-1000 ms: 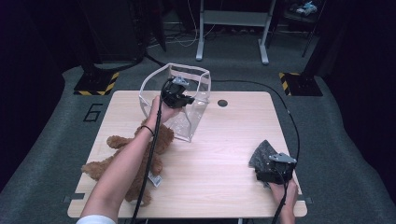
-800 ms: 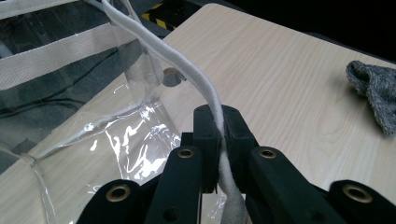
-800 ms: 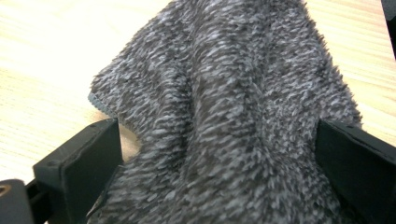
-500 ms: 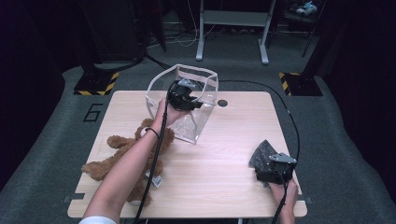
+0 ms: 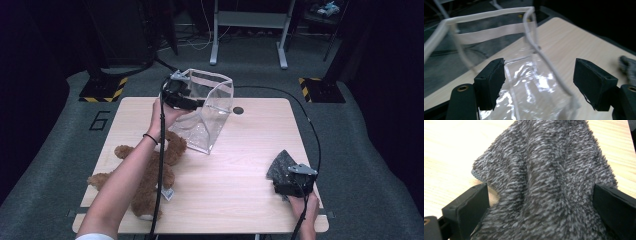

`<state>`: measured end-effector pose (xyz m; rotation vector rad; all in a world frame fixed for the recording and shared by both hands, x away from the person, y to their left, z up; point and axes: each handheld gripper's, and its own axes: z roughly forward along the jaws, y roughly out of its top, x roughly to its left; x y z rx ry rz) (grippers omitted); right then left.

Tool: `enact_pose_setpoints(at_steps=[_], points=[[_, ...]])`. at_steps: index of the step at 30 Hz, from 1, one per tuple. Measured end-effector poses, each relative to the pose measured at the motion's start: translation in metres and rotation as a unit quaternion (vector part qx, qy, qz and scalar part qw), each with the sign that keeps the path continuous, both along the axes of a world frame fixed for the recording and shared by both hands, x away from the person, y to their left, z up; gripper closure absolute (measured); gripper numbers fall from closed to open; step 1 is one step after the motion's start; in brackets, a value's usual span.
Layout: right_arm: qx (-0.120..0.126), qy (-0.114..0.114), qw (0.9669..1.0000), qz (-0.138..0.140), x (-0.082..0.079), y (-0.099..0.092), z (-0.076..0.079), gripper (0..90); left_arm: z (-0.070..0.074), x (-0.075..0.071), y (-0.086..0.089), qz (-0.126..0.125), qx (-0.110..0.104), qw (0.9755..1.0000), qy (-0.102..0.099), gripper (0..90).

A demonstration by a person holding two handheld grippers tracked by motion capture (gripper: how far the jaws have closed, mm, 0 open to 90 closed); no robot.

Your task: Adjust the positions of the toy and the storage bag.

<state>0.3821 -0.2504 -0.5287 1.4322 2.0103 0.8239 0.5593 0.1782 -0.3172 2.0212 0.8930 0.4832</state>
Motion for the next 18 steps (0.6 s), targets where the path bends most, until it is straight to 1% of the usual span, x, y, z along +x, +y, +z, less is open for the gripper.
enact_pose_setpoints(at_steps=[1,3,5,6,8,9,10,11,12,14,15,16,17,18], points=[[0.000,0.000,1.0000,0.000,0.000,0.000,0.000,1.3,0.001,0.001,0.004,0.005,0.000,1.0000,0.002,23.5],[0.000,0.000,1.0000,0.000,0.000,0.000,0.000,1.3,0.003,0.004,0.016,0.028,0.002,0.9996,0.002,23.4],[0.000,0.000,1.0000,0.000,0.000,0.000,0.000,1.3,0.004,0.007,0.028,0.045,0.002,0.9990,0.003,23.3],[0.000,0.000,1.0000,0.000,0.000,0.000,0.000,1.3,0.004,0.008,0.033,0.058,0.006,0.9983,0.003,23.4],[0.000,0.000,1.0000,0.000,0.000,0.000,0.000,1.3,0.003,0.011,0.043,0.071,0.011,0.9974,0.005,23.8],[0.000,0.000,1.0000,0.000,0.000,0.000,0.000,1.3,0.002,0.012,0.047,0.082,0.015,0.9965,0.008,23.9],[0.000,0.000,1.0000,0.000,0.000,0.000,0.000,1.3,-0.001,0.015,0.056,0.093,0.019,0.9953,0.018,24.1],[0.000,0.000,1.0000,0.000,0.000,0.000,0.000,1.3,-0.003,0.016,0.060,0.100,0.020,0.9945,0.024,24.4],[0.000,0.000,1.0000,0.000,0.000,0.000,0.000,1.3,-0.003,0.016,0.060,0.100,0.020,0.9945,0.024,24.9],[0.000,0.000,1.0000,0.000,0.000,0.000,0.000,1.3,-0.008,0.020,0.068,0.111,0.020,0.9930,0.035,25.6],[0.000,0.000,1.0000,0.000,0.000,0.000,0.000,1.3,-0.010,0.021,0.071,0.115,0.020,0.9922,0.044,26.2],[0.000,0.000,1.0000,0.000,0.000,0.000,0.000,1.3,-0.011,0.022,0.074,0.118,0.021,0.9917,0.047,27.1],[0.000,0.000,1.0000,-0.001,0.000,0.000,0.000,1.3,-0.014,0.022,0.076,0.123,0.016,0.9911,0.047,30.2],[0.000,0.000,1.0000,-0.001,0.000,0.000,0.000,1.3,-0.016,0.023,0.077,0.128,0.015,0.9905,0.047,30.2]])
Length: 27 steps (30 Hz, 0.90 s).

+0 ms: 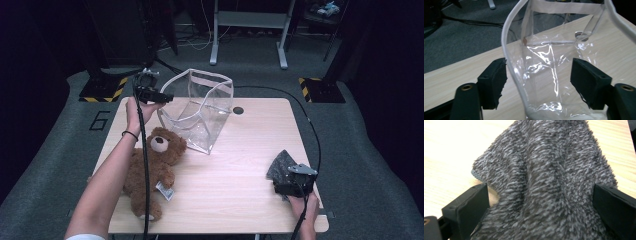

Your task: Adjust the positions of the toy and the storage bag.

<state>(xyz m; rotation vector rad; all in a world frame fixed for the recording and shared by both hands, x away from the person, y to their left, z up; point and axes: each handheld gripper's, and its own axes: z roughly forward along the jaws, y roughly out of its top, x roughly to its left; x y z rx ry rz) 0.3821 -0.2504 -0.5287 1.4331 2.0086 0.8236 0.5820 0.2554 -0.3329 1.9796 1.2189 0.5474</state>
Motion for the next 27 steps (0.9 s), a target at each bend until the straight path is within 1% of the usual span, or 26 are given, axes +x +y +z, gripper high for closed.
enact_pose_setpoints(at_steps=[2,3,4,5,6,7,10,12,13,16,19,20,21,22,27], points=[[0.000,0.000,1.0000,0.000,0.000,0.000,0.000,1.3,-0.003,0.001,0.004,0.000,0.006,0.9999,0.008,34.4],[0.000,0.000,1.0000,0.000,0.000,0.000,0.000,1.3,-0.005,0.001,0.005,-0.001,0.004,0.9999,0.010,41.2],[0.000,0.000,1.0000,0.000,0.000,0.000,0.000,1.3,-0.007,0.002,0.007,-0.001,0.005,0.9999,0.013,41.2],[0.000,0.000,1.0000,0.000,0.000,0.000,0.000,1.3,-0.009,0.002,0.008,0.000,0.003,0.9999,0.015,46.0],[0.000,0.000,1.0000,0.000,0.000,0.000,0.000,1.3,-0.011,0.003,0.009,-0.001,-0.004,0.9998,0.018,46.0],[0.000,0.000,1.0000,0.000,0.000,0.000,0.000,1.3,-0.013,0.003,0.009,-0.001,-0.007,0.9997,0.022,47.9],[0.000,0.000,1.0000,0.000,0.000,0.000,0.000,1.3,-0.017,0.003,0.009,-0.013,0.000,0.9994,0.032,56.1],[0.000,0.000,1.0000,0.000,0.000,0.000,0.000,1.3,-0.021,0.003,0.008,-0.013,-0.009,0.9991,0.040,62.3],[0.000,0.000,1.0000,0.000,0.000,0.000,0.000,1.4,-0.022,0.003,0.008,-0.019,-0.010,0.9988,0.044,64.4],[0.000,0.000,1.0000,0.000,0.000,0.000,0.000,1.4,-0.025,0.003,0.007,-0.024,-0.006,0.9985,0.050,67.8],[0.000,0.000,1.0000,-0.001,0.000,0.000,0.000,1.4,-0.028,0.003,0.004,-0.029,-0.004,0.9981,0.054,68.3],[0.000,0.000,1.0000,-0.001,0.000,0.000,0.000,1.4,-0.029,0.003,0.004,-0.031,-0.006,0.9980,0.055,68.6],[0.000,0.000,1.0000,-0.001,0.000,0.000,0.000,1.4,-0.029,0.003,0.002,-0.031,-0.006,0.9981,0.054,69.1],[0.001,0.001,1.0000,-0.003,0.000,0.000,0.000,1.4,-0.028,0.003,0.000,-0.036,-0.004,0.9978,0.055,69.6],[0.001,0.000,1.0000,-0.003,0.000,0.000,0.000,1.6,-0.027,0.003,-0.003,-0.036,-0.006,0.9979,0.054,69.8]])
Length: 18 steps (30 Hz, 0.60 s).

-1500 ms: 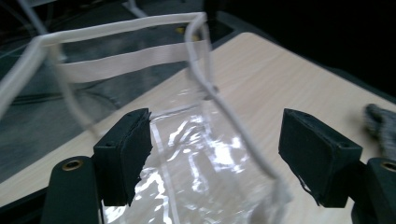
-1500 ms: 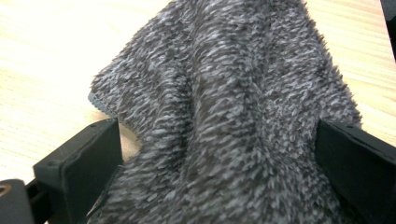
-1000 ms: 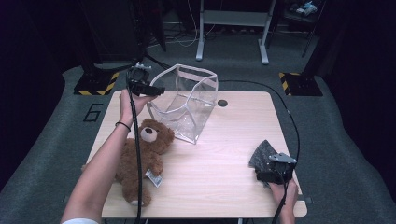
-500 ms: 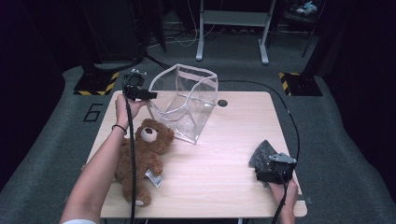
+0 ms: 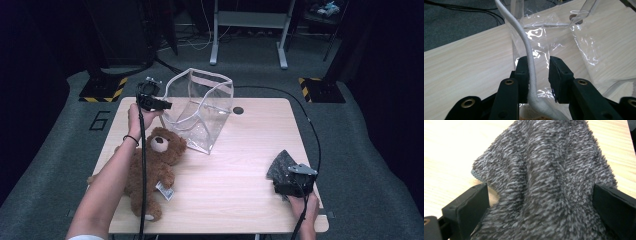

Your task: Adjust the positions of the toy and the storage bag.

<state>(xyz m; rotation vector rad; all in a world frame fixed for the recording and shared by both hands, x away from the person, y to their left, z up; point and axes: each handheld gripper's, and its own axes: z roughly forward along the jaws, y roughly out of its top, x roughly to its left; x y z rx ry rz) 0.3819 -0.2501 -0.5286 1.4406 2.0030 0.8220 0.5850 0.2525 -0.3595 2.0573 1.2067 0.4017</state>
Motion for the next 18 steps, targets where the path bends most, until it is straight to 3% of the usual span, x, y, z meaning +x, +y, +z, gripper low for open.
enact_pose_setpoints(at_steps=[13,15,18], points=[[-0.003,-0.002,1.0000,0.003,0.000,0.000,0.000,1.6,-0.002,0.001,-0.007,-0.001,-0.031,0.9995,0.012,69.4],[-0.003,-0.003,1.0000,0.003,0.000,0.000,0.000,1.6,-0.003,0.001,-0.009,-0.003,-0.045,0.9988,0.018,69.2],[-0.003,-0.002,1.0000,0.003,0.000,0.000,0.000,1.6,-0.003,0.001,-0.014,-0.011,-0.042,0.9989,0.018,69.2]])
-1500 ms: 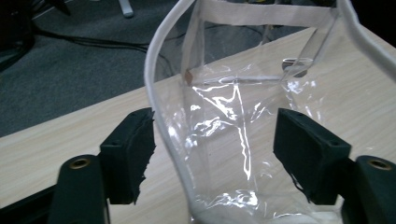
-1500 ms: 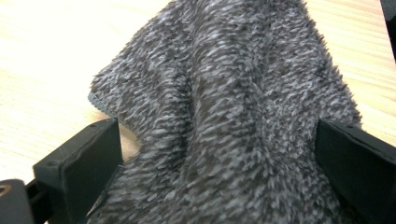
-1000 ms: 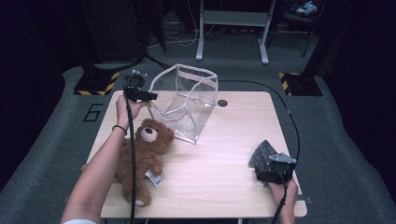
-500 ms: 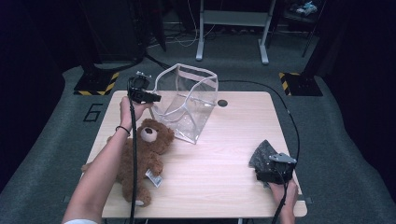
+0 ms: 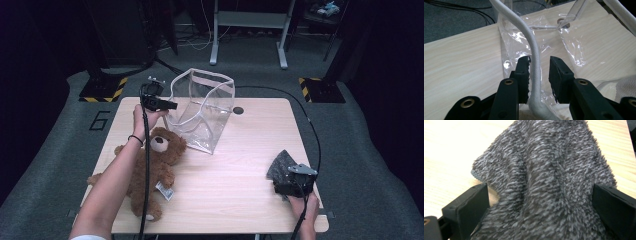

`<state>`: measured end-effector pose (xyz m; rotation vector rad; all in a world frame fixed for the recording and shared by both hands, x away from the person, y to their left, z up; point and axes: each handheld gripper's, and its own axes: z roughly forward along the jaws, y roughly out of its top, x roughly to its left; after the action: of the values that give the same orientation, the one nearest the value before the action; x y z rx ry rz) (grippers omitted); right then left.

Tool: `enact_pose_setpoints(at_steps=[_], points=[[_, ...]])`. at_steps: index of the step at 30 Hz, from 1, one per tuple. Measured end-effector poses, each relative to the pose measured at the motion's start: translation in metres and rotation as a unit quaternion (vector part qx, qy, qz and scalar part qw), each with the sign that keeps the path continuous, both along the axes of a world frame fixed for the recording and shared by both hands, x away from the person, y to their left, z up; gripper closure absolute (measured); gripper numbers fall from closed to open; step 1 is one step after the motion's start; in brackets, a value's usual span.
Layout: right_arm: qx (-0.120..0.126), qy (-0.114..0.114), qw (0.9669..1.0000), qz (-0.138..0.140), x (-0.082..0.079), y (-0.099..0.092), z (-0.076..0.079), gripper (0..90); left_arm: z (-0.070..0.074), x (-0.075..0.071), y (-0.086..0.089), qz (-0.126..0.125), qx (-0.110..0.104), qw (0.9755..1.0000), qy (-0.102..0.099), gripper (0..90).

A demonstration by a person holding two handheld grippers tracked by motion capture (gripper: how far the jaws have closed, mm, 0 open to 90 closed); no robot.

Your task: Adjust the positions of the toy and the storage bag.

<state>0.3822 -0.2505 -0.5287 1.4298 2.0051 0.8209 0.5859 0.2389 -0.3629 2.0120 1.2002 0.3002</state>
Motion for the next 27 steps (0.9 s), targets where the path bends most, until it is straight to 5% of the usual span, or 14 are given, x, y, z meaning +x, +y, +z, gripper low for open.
enact_pose_setpoints(at_steps=[11,22,27], points=[[0.000,0.000,1.0000,-0.001,0.000,0.000,0.000,1.6,0.000,-0.002,-0.011,-0.012,0.009,0.9999,-0.001,65.7],[0.000,0.000,1.0000,0.000,0.000,0.000,0.000,1.6,0.014,-0.006,-0.017,0.013,0.032,0.9991,-0.023,34.3],[0.000,0.000,1.0000,0.000,0.000,0.000,0.000,1.7,0.019,-0.009,-0.026,0.017,0.049,0.9980,-0.037,32.3]])
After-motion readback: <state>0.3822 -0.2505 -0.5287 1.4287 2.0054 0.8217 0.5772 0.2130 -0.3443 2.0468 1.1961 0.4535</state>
